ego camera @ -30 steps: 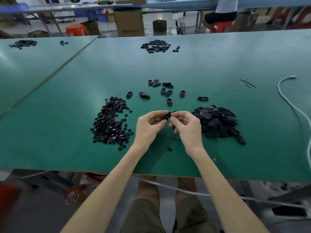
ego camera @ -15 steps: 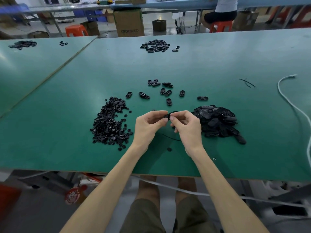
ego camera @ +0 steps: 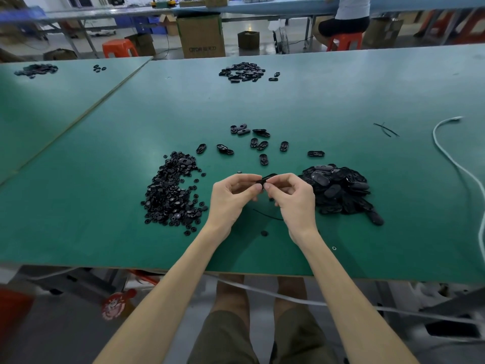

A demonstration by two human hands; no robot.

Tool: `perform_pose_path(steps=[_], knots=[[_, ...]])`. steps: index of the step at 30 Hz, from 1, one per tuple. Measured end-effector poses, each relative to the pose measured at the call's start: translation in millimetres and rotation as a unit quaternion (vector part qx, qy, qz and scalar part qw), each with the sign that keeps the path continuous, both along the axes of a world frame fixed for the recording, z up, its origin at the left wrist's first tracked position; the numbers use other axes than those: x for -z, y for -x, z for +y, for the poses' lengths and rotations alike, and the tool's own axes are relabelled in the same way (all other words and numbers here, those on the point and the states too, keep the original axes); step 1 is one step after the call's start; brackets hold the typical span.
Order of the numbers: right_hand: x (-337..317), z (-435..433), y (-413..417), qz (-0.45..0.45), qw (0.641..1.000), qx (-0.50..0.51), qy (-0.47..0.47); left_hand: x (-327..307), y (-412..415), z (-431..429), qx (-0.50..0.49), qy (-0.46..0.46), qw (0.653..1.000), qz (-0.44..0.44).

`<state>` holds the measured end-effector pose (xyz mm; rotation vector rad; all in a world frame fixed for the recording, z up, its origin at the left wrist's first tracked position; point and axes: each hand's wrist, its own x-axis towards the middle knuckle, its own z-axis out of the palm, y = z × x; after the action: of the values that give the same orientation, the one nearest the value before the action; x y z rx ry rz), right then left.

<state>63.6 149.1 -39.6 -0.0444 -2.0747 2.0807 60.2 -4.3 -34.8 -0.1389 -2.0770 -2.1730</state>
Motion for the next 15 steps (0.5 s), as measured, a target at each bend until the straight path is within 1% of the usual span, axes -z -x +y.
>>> perform_pose_path(steps=[6,11,15], knots=[[-1.6,-0.1,-0.2,0.001,1.0,-0.004,-0.006,0.1,-0.8,0.9,0.008,0.008,1.0,-0.004],[-3.2,-2.3,-1.2,0.012,0.999,-0.019,-0.05,2.5,0.0,3.8,-0.018,0.047,0.999,0.003],[-3.9,-2.9,-3.2,0.019,0.998,-0.032,-0.049,4.1,-0.7,2.5,-0.033,0.03,0.999,0.0]])
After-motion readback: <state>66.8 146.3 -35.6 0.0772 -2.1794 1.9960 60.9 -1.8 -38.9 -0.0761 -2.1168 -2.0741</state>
